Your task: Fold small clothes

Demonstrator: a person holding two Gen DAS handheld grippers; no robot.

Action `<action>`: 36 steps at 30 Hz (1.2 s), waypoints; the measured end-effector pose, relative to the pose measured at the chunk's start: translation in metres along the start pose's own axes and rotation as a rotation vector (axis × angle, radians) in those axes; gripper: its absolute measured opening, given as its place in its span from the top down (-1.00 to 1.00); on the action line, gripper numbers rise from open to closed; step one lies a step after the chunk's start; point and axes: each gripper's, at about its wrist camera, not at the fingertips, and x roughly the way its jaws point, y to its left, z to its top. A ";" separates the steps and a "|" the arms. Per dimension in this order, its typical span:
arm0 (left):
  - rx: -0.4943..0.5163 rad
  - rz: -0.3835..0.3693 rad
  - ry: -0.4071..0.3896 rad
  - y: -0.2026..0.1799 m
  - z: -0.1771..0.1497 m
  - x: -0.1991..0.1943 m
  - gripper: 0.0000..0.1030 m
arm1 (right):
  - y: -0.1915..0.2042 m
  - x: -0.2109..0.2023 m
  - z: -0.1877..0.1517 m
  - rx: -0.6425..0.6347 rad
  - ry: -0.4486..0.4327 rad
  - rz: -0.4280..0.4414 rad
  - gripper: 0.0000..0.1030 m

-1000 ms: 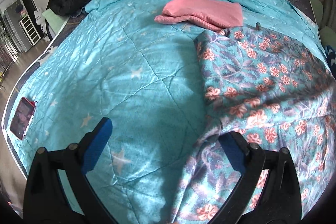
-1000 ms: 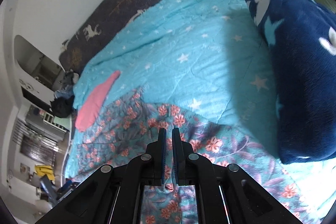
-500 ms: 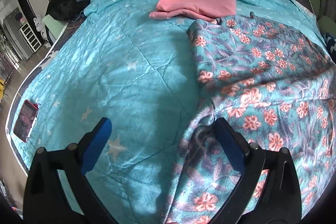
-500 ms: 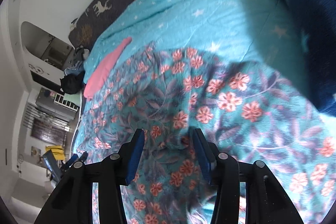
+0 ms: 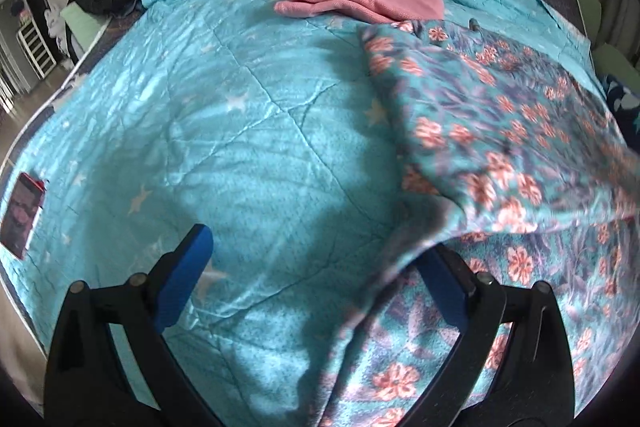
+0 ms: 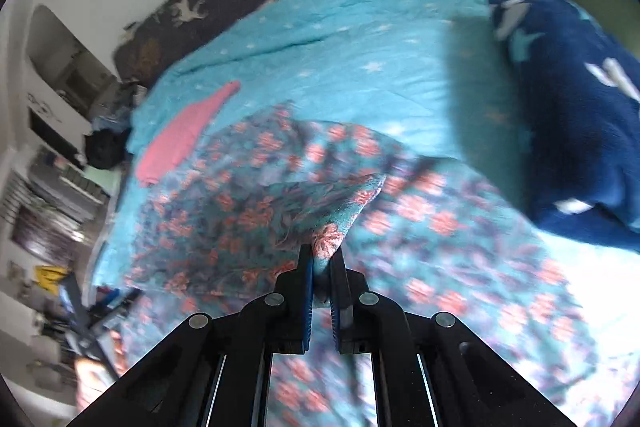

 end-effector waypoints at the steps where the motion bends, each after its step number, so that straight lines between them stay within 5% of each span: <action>1: -0.003 -0.011 -0.006 0.001 0.000 -0.002 -0.86 | -0.004 0.005 -0.003 0.004 0.027 -0.009 0.88; 5: 0.035 -0.054 -0.046 -0.002 -0.004 -0.018 -0.33 | -0.016 0.014 -0.014 0.015 0.078 -0.043 0.66; 9: 0.082 -0.037 -0.123 -0.005 -0.004 -0.045 -0.08 | -0.004 -0.018 -0.001 0.003 -0.070 -0.150 0.26; 12: 0.061 -0.086 -0.171 0.001 -0.002 -0.063 -0.07 | 0.021 -0.038 0.008 -0.066 -0.156 -0.157 0.08; 15: 0.024 -0.091 -0.124 0.009 0.001 -0.054 -0.09 | 0.047 -0.040 0.011 -0.131 -0.158 -0.096 0.06; 21: -0.025 -0.104 -0.046 0.024 -0.007 -0.022 -0.38 | 0.112 -0.004 0.001 -0.284 -0.071 0.001 0.03; 25: -0.094 -0.150 -0.023 0.031 -0.010 -0.016 -0.39 | 0.168 0.030 0.004 -0.434 -0.004 0.059 0.03; 30: 0.036 -0.161 -0.104 0.007 -0.016 -0.048 -0.39 | 0.247 0.092 0.025 -0.578 0.134 0.170 0.02; 36: 0.188 -0.173 -0.153 -0.017 -0.012 -0.054 -0.28 | 0.330 0.179 0.044 -0.697 0.261 0.175 -0.13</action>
